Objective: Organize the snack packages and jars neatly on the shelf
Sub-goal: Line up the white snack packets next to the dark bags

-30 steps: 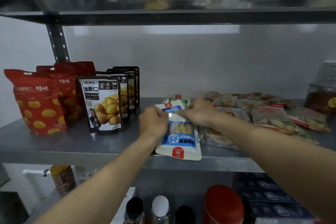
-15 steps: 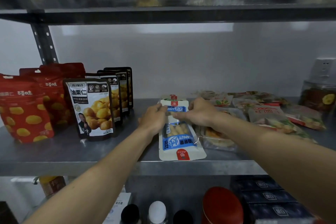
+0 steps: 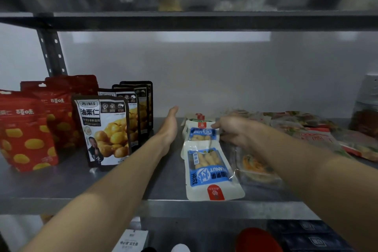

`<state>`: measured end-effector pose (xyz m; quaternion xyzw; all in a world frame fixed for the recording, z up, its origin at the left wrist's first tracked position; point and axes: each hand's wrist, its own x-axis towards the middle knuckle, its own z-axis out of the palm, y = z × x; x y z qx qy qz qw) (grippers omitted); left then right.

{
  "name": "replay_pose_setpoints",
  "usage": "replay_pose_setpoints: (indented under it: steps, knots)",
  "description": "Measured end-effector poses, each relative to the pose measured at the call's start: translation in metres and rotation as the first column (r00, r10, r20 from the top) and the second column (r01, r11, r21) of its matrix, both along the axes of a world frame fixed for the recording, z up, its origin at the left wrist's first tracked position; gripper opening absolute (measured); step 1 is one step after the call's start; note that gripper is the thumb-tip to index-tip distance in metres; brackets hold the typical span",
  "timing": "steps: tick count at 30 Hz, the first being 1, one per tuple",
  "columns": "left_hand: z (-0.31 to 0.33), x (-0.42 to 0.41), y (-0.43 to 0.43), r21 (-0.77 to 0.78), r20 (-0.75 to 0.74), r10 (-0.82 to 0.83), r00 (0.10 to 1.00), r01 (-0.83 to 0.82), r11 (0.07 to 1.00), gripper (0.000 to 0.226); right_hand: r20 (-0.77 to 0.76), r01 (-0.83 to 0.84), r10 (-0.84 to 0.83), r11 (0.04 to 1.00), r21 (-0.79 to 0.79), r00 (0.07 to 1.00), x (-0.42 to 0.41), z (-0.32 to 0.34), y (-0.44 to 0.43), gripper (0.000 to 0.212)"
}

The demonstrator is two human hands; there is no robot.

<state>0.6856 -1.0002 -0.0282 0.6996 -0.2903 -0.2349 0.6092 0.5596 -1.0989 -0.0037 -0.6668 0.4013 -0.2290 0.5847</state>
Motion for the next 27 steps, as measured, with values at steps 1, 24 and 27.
replay_pose_setpoints:
  steps: [1,24,27]
  knots:
    - [0.000,0.004,-0.002,0.002,-0.017,0.000,1.000,0.000,1.000,0.065,0.012,-0.005,0.005,1.000,0.026,1.000,0.004,-0.002,-0.003,0.021]
    - [-0.015,0.018,-0.016,0.071,0.115,-0.207,0.972,0.200,0.977,0.039,-0.102,-0.121,0.108,0.984,-0.128,0.989,0.028,-0.013,-0.011,0.039]
    - [-0.016,0.021,-0.013,0.060,0.188,-0.198,0.962,0.190,0.980,0.065,-0.177,-0.181,0.132,0.938,-0.295,0.975,0.015,-0.008,-0.009,0.072]
